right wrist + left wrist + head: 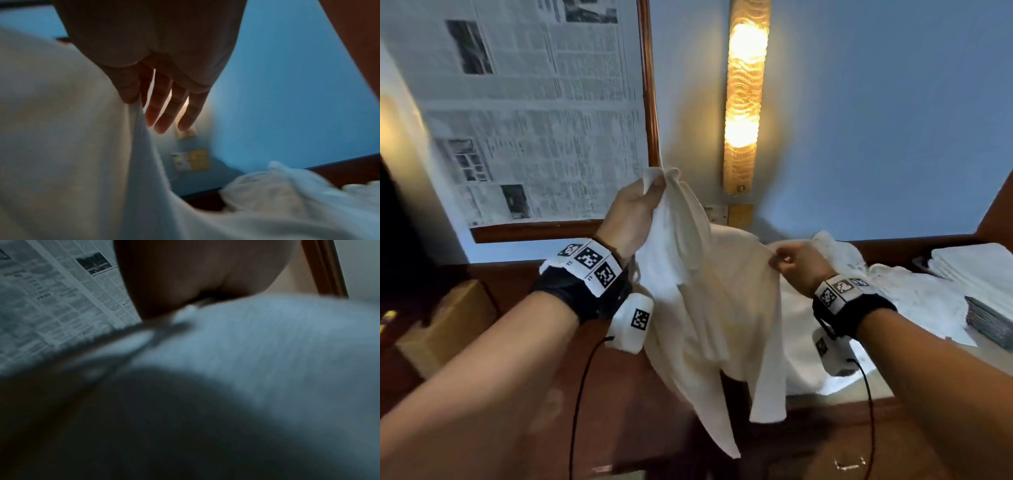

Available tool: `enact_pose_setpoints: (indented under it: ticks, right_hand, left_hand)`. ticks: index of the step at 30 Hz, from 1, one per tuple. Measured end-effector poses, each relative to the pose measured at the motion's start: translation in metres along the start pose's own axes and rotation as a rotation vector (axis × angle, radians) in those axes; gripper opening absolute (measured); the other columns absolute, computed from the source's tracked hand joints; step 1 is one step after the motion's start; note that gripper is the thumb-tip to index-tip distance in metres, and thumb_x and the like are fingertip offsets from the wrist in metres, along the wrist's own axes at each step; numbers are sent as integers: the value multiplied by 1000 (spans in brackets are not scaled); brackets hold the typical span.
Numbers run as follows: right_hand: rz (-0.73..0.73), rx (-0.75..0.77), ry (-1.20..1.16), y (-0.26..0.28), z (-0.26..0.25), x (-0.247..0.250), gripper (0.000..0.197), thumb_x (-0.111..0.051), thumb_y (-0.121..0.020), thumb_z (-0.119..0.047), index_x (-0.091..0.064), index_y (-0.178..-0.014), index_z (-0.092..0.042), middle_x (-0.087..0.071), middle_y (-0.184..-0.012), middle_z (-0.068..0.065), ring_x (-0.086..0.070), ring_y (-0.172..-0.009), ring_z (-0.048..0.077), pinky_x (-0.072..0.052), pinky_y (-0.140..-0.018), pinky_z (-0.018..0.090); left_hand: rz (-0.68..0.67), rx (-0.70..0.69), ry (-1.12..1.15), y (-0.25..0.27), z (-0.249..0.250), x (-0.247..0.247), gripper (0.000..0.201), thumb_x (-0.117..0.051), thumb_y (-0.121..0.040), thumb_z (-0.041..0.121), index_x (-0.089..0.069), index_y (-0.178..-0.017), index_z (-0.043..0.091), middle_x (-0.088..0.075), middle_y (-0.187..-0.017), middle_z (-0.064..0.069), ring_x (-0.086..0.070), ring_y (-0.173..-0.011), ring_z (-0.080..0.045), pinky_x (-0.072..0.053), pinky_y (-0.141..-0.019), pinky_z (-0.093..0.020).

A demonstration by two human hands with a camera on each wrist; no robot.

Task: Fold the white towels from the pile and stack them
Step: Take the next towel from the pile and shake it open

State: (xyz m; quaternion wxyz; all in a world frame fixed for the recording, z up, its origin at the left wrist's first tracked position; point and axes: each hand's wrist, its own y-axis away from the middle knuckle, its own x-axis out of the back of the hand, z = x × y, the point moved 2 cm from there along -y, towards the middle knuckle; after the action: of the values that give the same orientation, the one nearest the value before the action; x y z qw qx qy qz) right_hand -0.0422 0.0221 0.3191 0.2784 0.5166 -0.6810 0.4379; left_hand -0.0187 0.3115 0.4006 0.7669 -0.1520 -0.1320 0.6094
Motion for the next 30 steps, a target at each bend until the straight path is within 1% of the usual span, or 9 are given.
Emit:
enact_pose_setpoints:
  ticks: [3,8,12,15,18,22,25,28,30]
  right_hand:
    - [47,189,-199,2,-89,-6,29,-57,-95,-9,-58,-67,-17,-56,-69,0,-50,-70,22,-39,-62,24]
    - [42,397,-391,23,-197,-3,10,-62,-95,-14,-70,-90,-16,-68,-84,-3,-60,-77,7,-44,-72,16]
    - [7,401,-347,53,-228,-9,12,-68,-91,-27,-68,-82,-19,-66,-73,-5,-57,-65,4,-45,-64,18]
    - [-64,435,-244,85,-231,-31,19,-69,-89,-36,-61,-74,-27,-62,-71,-9,-56,-62,3,-41,-59,16]
    - [-159,371,-35,109,-215,-63,30,-63,-94,-29,-53,-67,-21,-58,-65,-3,-55,-61,16,-41,-63,27]
    - [-312,182,116,130,-179,-100,36,-56,-96,-25,-48,-62,-21,-52,-62,-5,-51,-59,12,-31,-55,22]
    - [-363,63,145,139,-149,-119,34,-56,-94,-22,-54,-60,-18,-57,-68,1,-57,-76,22,-32,-62,27]
    - [-406,-47,198,139,-118,-127,22,-61,-91,-24,-68,-71,-21,-64,-88,6,-60,-94,23,-45,-78,30]
    - [-410,-115,192,137,-102,-129,30,-63,-90,-24,-58,-60,-27,-66,-88,7,-65,-94,26,-49,-81,32]
  left_hand:
    - [-54,53,-54,29,1,15,31,-56,-98,47,-77,-85,27,-75,-95,-7,-69,-96,-31,-51,-98,-52]
    - [-125,109,37,79,3,34,28,-47,-105,22,-67,-88,12,-68,-77,-2,-64,-73,-15,-50,-73,-29]
    - [-103,100,12,105,10,68,34,-49,-104,30,-70,-81,19,-70,-75,2,-65,-72,-13,-50,-77,-32]
    - [-33,74,-80,117,24,99,39,-52,-102,40,-73,-73,24,-71,-75,3,-66,-74,-14,-49,-80,-36]
    - [25,58,-61,131,37,121,46,-50,-105,28,-73,-65,25,-68,-65,10,-65,-65,-6,-48,-71,-28]
    - [119,24,-65,145,47,137,27,-48,-103,16,-58,-79,22,-62,-69,11,-58,-66,-3,-47,-70,-21]
    - [177,-36,-222,150,46,150,19,-41,-101,16,-52,-94,31,-57,-94,11,-55,-85,-1,-46,-83,-21]
    - [215,-55,-256,154,50,163,22,-40,-100,11,-52,-92,27,-57,-90,11,-55,-80,0,-47,-73,-16]
    - [237,-56,-227,155,57,166,23,-41,-99,7,-52,-83,18,-58,-76,10,-55,-69,-2,-44,-68,-23]
